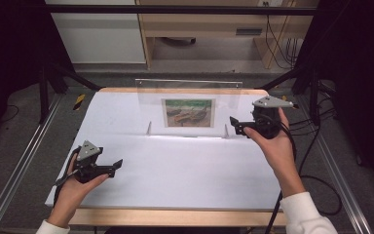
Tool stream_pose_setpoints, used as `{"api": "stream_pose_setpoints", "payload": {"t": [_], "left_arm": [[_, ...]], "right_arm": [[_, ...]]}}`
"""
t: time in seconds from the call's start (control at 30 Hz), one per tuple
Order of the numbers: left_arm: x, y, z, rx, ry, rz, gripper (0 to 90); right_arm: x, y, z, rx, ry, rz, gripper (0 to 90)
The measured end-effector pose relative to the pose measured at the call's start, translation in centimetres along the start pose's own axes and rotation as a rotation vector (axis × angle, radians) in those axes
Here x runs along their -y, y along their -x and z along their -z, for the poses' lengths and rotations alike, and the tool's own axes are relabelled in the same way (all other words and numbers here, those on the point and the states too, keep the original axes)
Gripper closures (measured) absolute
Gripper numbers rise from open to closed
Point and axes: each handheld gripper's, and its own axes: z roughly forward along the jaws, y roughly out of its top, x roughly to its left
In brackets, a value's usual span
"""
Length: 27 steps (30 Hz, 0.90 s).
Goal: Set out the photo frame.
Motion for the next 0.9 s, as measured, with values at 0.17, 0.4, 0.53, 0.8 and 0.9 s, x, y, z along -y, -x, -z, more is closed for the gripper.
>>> {"api": "stream_pose_setpoints", "payload": {"t": [0.17, 0.4, 0.53, 0.8, 0.9], "left_arm": [[0.1, -0.1, 0.0, -0.003, -0.008, 0.003, 9.5], [0.2, -0.1, -0.1, -0.005, -0.004, 0.017, 7.8], [0.3, -0.2, 0.0, -0.005, -0.009, 0.016, 7.6], [0.4, -0.2, 0.0, -0.004, -0.010, 0.014, 7.5], [0.4, -0.2, 0.0, -0.004, -0.009, 0.014, 7.5]], "right_arm": [[2.0, -0.1, 0.9, -0.002, -0.008, -0.009, 6.2], [4.5, -0.1, 1.6, 0.003, -0.026, -0.028, 4.9], [5.7, -0.1, 1.9, -0.001, -0.043, -0.033, 4.7], [7.8, -0.7, 2.1, -0.007, -0.065, -0.031, 4.6], [8.4, -1.1, 2.1, -0.010, -0.076, -0.024, 4.6]]}}
